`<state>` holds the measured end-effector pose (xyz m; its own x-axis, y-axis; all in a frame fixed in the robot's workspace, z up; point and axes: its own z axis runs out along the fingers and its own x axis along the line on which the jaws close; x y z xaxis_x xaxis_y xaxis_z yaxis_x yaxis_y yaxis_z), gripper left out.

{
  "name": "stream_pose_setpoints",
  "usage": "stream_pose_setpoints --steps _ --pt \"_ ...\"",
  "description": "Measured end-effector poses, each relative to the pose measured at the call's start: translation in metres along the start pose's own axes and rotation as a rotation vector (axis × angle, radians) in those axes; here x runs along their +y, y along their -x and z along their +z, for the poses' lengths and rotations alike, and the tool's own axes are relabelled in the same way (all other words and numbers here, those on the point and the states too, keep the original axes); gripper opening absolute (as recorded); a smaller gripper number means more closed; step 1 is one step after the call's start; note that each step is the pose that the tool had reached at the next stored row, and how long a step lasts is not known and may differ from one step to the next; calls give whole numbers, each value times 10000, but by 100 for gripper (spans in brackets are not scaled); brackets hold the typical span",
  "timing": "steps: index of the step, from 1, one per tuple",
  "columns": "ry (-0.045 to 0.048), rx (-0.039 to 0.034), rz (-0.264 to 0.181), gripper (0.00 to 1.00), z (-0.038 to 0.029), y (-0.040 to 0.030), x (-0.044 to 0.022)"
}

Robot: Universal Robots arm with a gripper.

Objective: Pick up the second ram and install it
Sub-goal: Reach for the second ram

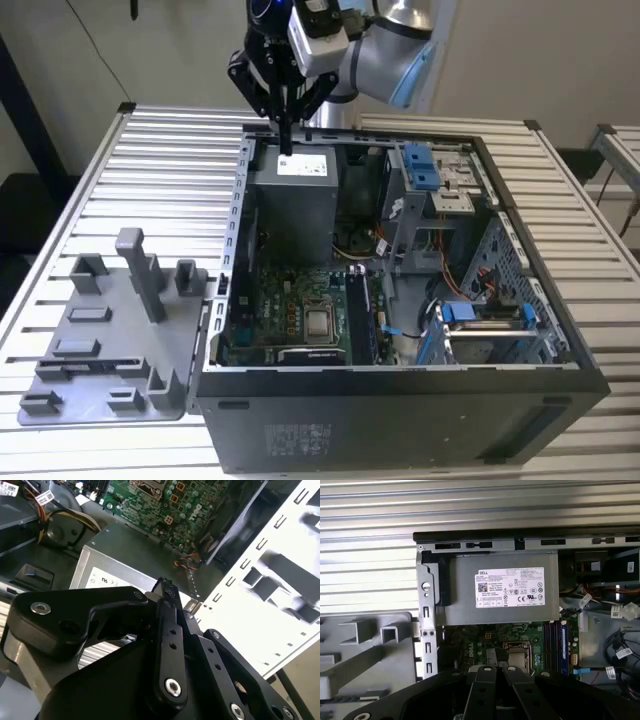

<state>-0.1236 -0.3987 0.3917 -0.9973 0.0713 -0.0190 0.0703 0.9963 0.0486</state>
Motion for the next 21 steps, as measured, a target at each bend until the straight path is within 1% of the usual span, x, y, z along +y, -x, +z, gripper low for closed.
stream_pose_setpoints --steps 3,4,12,16,21 --pt "1 -7 -2 11 1 -5 -1" --pt "2 -24 -3 11 0 -21 -4" --pt "2 -25 -2 11 -1 -72 -7" --pt "1 -24 -2 11 -3 -114 -10" --pt "2 -24 -3 11 -4 -189 -15"
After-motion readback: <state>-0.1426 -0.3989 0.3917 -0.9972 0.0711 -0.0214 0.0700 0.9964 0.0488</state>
